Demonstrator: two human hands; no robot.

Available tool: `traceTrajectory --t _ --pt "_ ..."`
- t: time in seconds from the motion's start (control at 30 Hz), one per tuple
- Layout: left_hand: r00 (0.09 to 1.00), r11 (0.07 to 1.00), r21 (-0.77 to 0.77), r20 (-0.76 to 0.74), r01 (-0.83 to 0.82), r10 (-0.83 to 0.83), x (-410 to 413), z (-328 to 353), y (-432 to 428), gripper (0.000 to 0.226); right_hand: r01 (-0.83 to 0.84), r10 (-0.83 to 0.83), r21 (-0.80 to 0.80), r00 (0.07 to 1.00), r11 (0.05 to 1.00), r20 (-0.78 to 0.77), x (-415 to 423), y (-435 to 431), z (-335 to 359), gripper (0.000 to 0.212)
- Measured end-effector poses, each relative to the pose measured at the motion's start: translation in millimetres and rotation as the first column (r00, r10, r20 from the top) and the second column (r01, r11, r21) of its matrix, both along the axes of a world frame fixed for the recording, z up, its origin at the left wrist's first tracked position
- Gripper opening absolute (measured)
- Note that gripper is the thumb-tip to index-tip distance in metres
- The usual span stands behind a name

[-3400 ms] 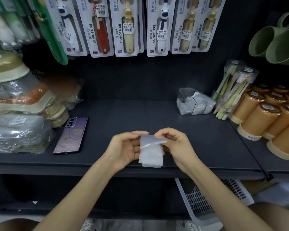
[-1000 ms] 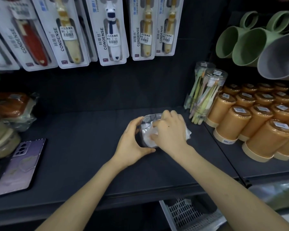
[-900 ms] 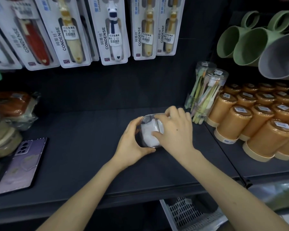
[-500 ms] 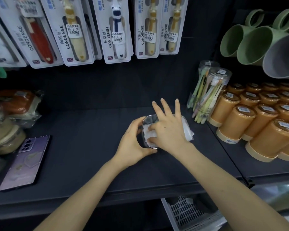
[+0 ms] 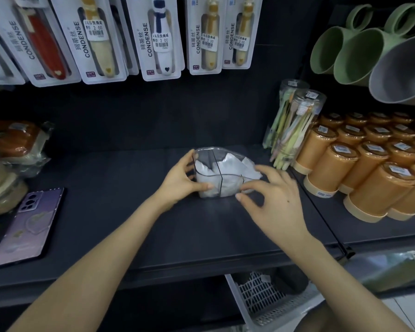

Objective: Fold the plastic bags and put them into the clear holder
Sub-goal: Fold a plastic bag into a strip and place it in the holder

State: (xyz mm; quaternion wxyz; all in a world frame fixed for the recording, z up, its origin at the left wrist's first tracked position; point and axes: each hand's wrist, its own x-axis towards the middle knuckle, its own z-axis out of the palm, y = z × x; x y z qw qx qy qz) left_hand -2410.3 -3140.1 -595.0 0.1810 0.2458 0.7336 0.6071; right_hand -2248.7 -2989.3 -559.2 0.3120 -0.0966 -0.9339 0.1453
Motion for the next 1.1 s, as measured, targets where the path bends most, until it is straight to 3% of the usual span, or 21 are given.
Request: traceTrajectory --t 0.13,0.23,0.33,0.47,0.57,0.63,0.77,0.93,1.1 --pt "1.0 0.998 -0.067 0.02 0.018 -0.017 -1 4 -3 0.104 -0.06 0.061 -0.053 0.998 0.997 0.012 26 -16 -16 0.019" --pt "0.996 0.992 -0.101 -0.036 -0.081 0.078 22 9 -27 0.085 -0.13 0.13 -0.033 0.992 0.991 -0.002 49 -33 -26 0.029" --pt "0.936 0.947 -0.245 -0.331 -0.206 0.118 62 7 -75 0.051 -0.231 0.232 -0.025 0.972 0.973 0.025 76 -57 -43 0.029" --pt "0.781 0.825 -0.396 -0.619 -0.404 0.085 115 -25 -154 0.056 -0.351 0.4 -0.227 0.887 0.909 0.23 110 -97 -92 0.03" --pt "0.667 0.671 -0.478 -0.745 -0.568 0.034 134 -54 -208 0.054 -0.203 0.49 -0.504 0.685 0.84 0.54 125 -126 -139 0.024" --pt "0.598 0.612 -0.498 -0.8 -0.615 -0.05 135 -66 -229 0.049 -0.081 0.51 -0.572 0.566 0.816 0.647 131 -141 -181 0.015" --pt "0.538 0.634 -0.428 -0.843 -0.644 -0.022 126 -75 -233 0.041 0.047 0.508 -0.601 0.485 0.798 0.712 129 -176 -251 0.022" --pt "0.498 0.643 -0.379 -0.867 -0.665 0.003 122 -79 -233 0.041 0.089 0.529 -0.614 0.42 0.785 0.737 124 -221 -294 0.049" --pt "0.446 0.666 -0.314 -0.894 -0.677 0.032 118 -85 -233 0.038 0.094 0.517 -0.557 0.269 0.825 0.812 109 -261 -335 0.079"
